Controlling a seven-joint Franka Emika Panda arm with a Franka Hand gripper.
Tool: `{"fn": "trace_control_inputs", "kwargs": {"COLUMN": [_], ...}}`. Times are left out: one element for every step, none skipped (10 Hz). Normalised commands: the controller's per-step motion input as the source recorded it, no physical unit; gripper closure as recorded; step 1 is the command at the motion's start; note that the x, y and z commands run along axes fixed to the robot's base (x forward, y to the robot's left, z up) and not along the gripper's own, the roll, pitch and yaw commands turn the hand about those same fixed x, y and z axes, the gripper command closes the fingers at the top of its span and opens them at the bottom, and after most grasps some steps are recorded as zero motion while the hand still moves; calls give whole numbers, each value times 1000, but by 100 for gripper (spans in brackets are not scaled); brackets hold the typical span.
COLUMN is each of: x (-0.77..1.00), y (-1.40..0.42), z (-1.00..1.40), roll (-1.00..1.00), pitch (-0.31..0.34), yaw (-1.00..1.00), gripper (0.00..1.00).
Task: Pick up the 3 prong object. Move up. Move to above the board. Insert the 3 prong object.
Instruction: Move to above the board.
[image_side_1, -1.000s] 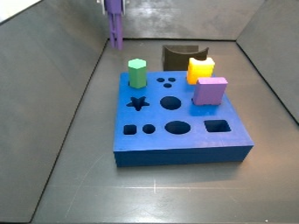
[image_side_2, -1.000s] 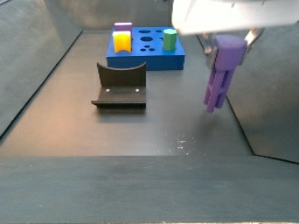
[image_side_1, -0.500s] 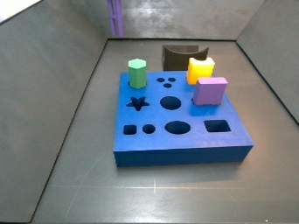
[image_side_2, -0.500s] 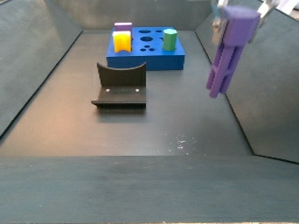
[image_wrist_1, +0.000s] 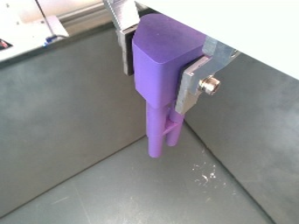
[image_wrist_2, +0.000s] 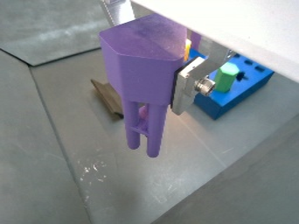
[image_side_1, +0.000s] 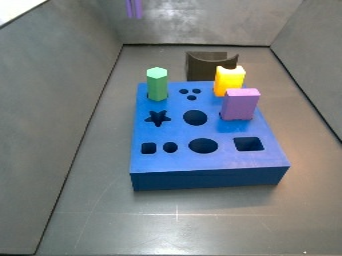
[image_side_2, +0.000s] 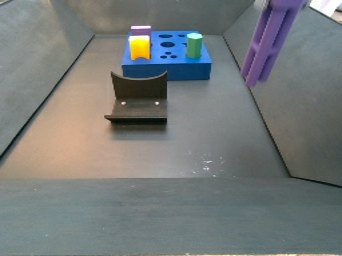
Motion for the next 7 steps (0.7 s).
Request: {"fn": "trace_control_inputs", "kwargs": {"x": [36,33,30,24,14,8,4], "y": [132,127,119,107,72,51,37], "z": [1000,1000,1000,935,709,542,324], "roll": [-145,-128,-107,-98,-82,-71,-59], "pitch": [46,50,55,58,62,62,62], "yaw": [-33,-36,-39,-40,-42,-42,-37], "gripper": [100,100,100,100,100,100,100]}}
